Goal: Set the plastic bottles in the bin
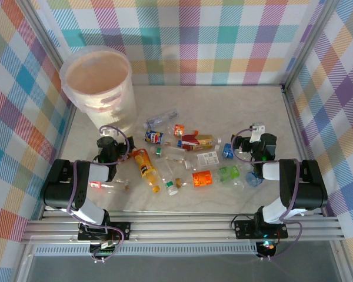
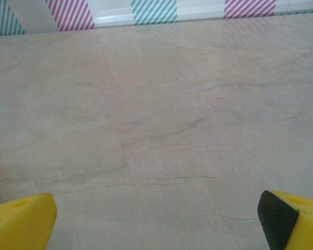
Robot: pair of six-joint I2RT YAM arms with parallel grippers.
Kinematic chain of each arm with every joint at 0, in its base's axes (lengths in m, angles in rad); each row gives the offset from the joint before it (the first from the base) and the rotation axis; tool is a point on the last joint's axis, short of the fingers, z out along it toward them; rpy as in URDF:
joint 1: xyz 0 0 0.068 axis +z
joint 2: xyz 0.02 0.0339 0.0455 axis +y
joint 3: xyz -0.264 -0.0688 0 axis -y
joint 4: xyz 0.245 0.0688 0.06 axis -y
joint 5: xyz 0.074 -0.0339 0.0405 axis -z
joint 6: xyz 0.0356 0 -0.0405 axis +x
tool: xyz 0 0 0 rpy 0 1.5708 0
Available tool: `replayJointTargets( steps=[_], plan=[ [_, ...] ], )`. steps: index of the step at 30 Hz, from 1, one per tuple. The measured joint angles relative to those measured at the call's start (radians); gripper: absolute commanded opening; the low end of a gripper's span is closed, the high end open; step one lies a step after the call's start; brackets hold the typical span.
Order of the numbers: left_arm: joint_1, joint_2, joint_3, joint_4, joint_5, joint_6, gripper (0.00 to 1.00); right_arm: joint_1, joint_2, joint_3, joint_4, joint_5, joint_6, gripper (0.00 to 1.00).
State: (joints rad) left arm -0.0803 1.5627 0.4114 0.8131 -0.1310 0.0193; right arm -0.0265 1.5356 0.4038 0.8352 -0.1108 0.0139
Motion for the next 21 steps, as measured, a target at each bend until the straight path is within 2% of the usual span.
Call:
replayJointTargets(
  steps=[14, 21],
  plan=[
    [0.0, 0.0, 0.0, -0.003, 0.002, 0.0, 1.0, 0.0, 0.0, 0.0, 0.0, 0.0, 0.0, 1.0],
    [0.0, -0.043, 0.01, -0.065, 0.007, -0.001, 1.0, 0.0, -0.031, 0.004, -0.059, -0.004, 0.0, 1.0]
  ],
)
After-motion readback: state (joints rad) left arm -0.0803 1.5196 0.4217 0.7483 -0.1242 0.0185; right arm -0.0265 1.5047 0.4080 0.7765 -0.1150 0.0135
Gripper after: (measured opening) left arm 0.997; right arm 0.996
